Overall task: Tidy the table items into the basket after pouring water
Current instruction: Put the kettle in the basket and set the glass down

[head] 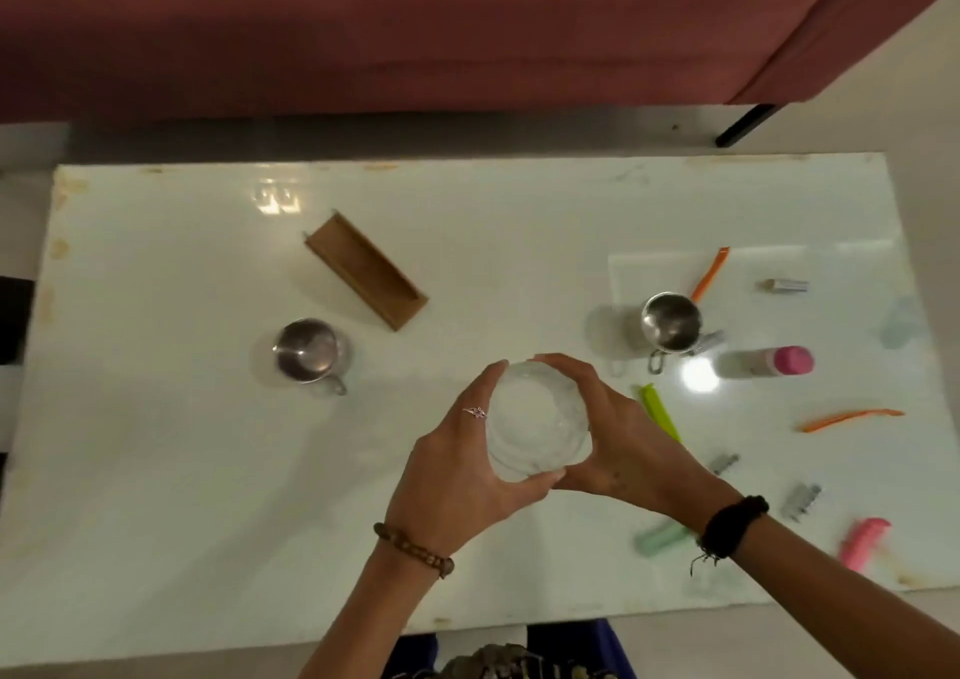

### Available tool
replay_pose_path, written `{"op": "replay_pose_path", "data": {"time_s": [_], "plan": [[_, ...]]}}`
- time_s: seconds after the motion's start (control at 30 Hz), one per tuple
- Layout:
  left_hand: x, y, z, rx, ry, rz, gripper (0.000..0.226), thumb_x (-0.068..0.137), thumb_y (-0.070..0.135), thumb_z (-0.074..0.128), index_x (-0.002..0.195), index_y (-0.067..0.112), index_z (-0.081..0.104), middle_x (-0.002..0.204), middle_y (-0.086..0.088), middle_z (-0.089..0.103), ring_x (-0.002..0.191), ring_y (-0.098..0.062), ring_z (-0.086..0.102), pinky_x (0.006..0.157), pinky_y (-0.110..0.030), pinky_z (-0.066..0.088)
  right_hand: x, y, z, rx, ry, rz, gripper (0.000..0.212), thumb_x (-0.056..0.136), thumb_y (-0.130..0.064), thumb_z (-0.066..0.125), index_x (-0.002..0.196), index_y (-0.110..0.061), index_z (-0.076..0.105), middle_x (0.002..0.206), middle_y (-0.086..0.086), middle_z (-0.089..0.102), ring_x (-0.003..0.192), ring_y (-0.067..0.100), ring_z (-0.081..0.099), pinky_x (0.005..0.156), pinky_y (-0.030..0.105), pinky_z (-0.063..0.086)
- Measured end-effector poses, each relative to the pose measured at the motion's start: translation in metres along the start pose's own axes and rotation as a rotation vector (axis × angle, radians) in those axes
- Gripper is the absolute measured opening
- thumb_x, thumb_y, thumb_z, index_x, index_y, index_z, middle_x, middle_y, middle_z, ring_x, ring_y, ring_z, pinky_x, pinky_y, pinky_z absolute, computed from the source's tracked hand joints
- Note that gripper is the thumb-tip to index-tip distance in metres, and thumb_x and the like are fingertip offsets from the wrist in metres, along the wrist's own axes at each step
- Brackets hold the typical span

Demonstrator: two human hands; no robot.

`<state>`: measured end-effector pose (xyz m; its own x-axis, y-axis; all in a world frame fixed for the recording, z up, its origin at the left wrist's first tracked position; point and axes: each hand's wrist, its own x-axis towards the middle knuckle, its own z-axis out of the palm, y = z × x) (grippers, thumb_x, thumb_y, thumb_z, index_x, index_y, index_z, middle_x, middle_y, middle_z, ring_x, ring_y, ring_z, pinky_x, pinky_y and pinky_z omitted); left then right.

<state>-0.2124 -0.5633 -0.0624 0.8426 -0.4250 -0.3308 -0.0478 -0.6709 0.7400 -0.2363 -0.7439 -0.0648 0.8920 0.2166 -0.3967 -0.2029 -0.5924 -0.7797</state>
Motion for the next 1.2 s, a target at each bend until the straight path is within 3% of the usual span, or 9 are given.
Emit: {"op": "replay_pose_path", "data": {"time_s": [0.17, 0.3, 0.37, 0.53, 0.67, 0.93, 1.2], "plan": [[0.056, 0.046, 0.028, 0.029, 0.071, 0.037, 0.101, 0.049, 0.061, 0.073, 0.135, 0.033, 0.028, 0.131, 0.01, 0.054, 0.111, -0.01, 0.057, 0.087, -0.02, 0.046, 0.013, 0.036, -0.068, -0.048, 0.023, -0.049, 0.095, 0.064, -0.031, 0.083, 0.128, -0.048, 0.015, 0.114, -0.036, 0.037, 0.102, -0.005, 0.045, 0.082, 0.002, 0.04], [0.099, 0.062, 0.033, 0.055, 0.13, 0.058, 0.099, 0.047, 0.059, 0.073, 0.132, 0.029, 0.033, 0.125, 0.003, 0.059, 0.108, -0.019, 0.06, 0.086, -0.026, 0.047, 0.037, 0.052, -0.101, -0.103, 0.068, -0.122, 0.095, 0.065, -0.029, 0.082, 0.137, -0.026, 0.02, 0.125, -0.008, 0.046, 0.106, 0.019, 0.055, 0.085, 0.028, 0.048], [0.119, 0.063, 0.03, 0.057, 0.126, 0.049, 0.096, 0.046, 0.057, 0.074, 0.129, 0.032, 0.033, 0.122, 0.003, 0.061, 0.106, -0.021, 0.06, 0.084, -0.025, 0.045, 0.053, 0.059, -0.109, -0.102, 0.08, -0.158, 0.095, 0.066, -0.028, 0.082, 0.136, -0.024, 0.019, 0.13, 0.0, 0.045, 0.106, 0.02, 0.054, 0.083, 0.027, 0.046], [0.158, 0.058, 0.021, 0.125, 0.09, 0.029, 0.092, 0.052, 0.054, 0.076, 0.129, 0.027, 0.034, 0.118, 0.0, 0.06, 0.102, -0.023, 0.059, 0.081, -0.026, 0.044, 0.093, 0.072, -0.112, 0.003, 0.084, -0.166, 0.091, 0.066, -0.028, 0.081, 0.133, -0.03, 0.019, 0.122, -0.01, 0.039, 0.105, 0.013, 0.046, 0.083, 0.018, 0.038], [0.171, 0.051, 0.019, 0.109, 0.084, -0.001, 0.088, 0.055, 0.046, 0.081, 0.127, 0.027, 0.034, 0.112, 0.002, 0.059, 0.092, -0.015, 0.052, 0.077, -0.025, 0.043, 0.114, 0.078, -0.108, 0.023, 0.069, -0.163, 0.089, 0.066, -0.027, 0.082, 0.131, -0.03, 0.02, 0.123, -0.006, 0.041, 0.106, 0.014, 0.048, 0.085, 0.025, 0.041], [0.185, 0.046, 0.019, 0.087, 0.066, -0.005, 0.085, 0.061, 0.037, 0.081, 0.13, 0.02, 0.034, 0.121, -0.006, 0.057, 0.1, -0.019, 0.054, 0.085, -0.029, 0.045, 0.134, 0.083, -0.107, -0.005, 0.063, -0.168, 0.088, 0.067, -0.024, 0.083, 0.131, -0.019, 0.023, 0.128, 0.005, 0.046, 0.107, 0.017, 0.049, 0.086, 0.027, 0.043], [0.193, 0.042, 0.015, 0.07, 0.073, -0.015, 0.086, 0.06, 0.038, 0.082, 0.13, 0.021, 0.034, 0.12, -0.006, 0.058, 0.098, -0.018, 0.054, 0.083, -0.026, 0.044, 0.142, 0.083, -0.112, -0.074, 0.053, -0.179, 0.09, 0.066, -0.027, 0.083, 0.132, -0.016, 0.022, 0.126, 0.008, 0.05, 0.106, 0.022, 0.055, 0.089, 0.033, 0.049]]}}
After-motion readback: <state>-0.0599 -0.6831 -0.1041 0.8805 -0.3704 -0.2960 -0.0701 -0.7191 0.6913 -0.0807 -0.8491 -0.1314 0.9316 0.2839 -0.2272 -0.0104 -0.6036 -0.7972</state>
